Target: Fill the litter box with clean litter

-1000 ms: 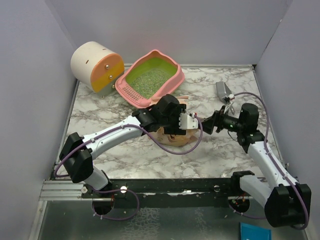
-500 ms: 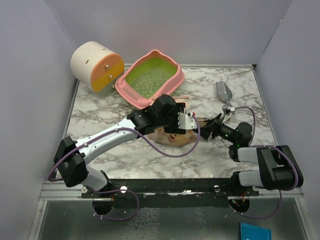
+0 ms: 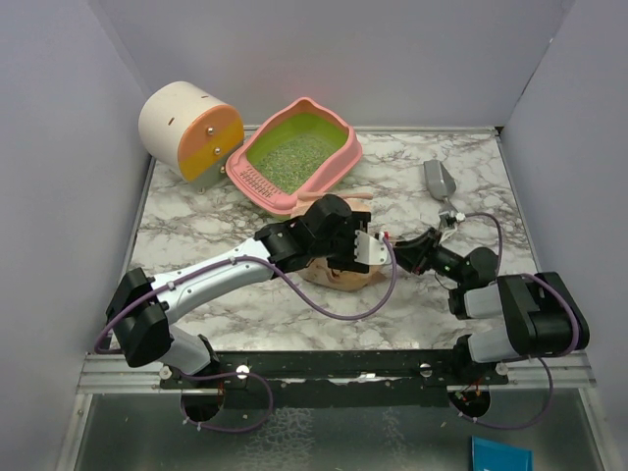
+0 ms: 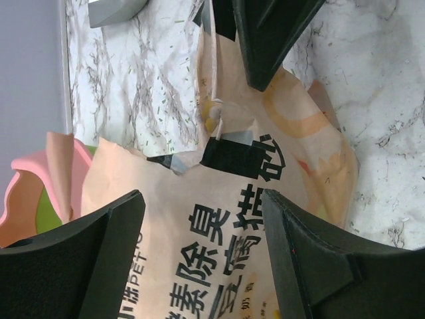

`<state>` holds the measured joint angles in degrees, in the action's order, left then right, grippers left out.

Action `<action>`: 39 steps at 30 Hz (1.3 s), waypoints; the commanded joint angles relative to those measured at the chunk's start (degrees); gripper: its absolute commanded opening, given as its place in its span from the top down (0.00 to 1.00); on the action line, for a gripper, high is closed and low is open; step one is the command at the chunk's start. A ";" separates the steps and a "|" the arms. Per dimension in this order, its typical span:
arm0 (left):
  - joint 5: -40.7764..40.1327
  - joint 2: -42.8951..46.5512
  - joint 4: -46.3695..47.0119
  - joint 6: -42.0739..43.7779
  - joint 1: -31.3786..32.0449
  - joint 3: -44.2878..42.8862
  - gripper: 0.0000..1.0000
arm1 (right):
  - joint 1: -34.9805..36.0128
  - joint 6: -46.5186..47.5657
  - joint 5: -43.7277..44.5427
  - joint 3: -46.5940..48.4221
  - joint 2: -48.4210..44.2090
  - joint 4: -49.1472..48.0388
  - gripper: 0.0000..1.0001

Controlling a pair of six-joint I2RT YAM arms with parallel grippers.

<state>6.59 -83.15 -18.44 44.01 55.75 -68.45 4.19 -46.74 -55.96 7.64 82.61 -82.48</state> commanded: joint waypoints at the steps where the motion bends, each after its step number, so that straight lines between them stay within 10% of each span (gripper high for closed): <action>1: -0.05 -0.06 1.63 -0.01 1.28 -0.30 0.27 | 0.03 -1.39 -2.18 0.02 -2.59 -11.80 0.88; 12: -2.42 -1.04 0.84 2.79 2.34 2.41 0.27 | -2.29 6.11 -3.89 9.76 -23.15 40.79 0.99; 19: -7.07 -4.18 2.18 4.30 3.20 2.67 0.29 | -4.09 3.73 -10.81 11.57 -20.58 45.80 0.98; 23: -7.17 -4.11 3.72 3.92 3.22 3.11 0.31 | -4.10 6.42 -9.82 10.55 -22.94 45.44 0.56; 27: -7.42 -3.68 3.97 4.03 3.27 2.84 0.32 | -4.10 6.75 -8.58 10.91 -23.27 42.95 0.48; 31: -7.73 -3.76 4.01 4.12 3.45 1.74 0.32 | -4.10 6.24 -9.98 12.03 -20.79 40.37 0.57; 36: -9.51 -3.98 3.30 4.86 3.66 1.44 0.33 | -4.18 3.25 -8.65 11.22 -20.90 39.47 0.97; 39: -11.22 -3.79 3.17 4.91 3.67 2.29 0.42 | -5.19 0.44 -7.48 10.40 -23.02 41.87 0.99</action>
<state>-0.62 -87.05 -15.40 48.05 59.02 -65.76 0.12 -42.33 -64.12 18.26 62.19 -39.97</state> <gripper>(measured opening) 0.633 0.020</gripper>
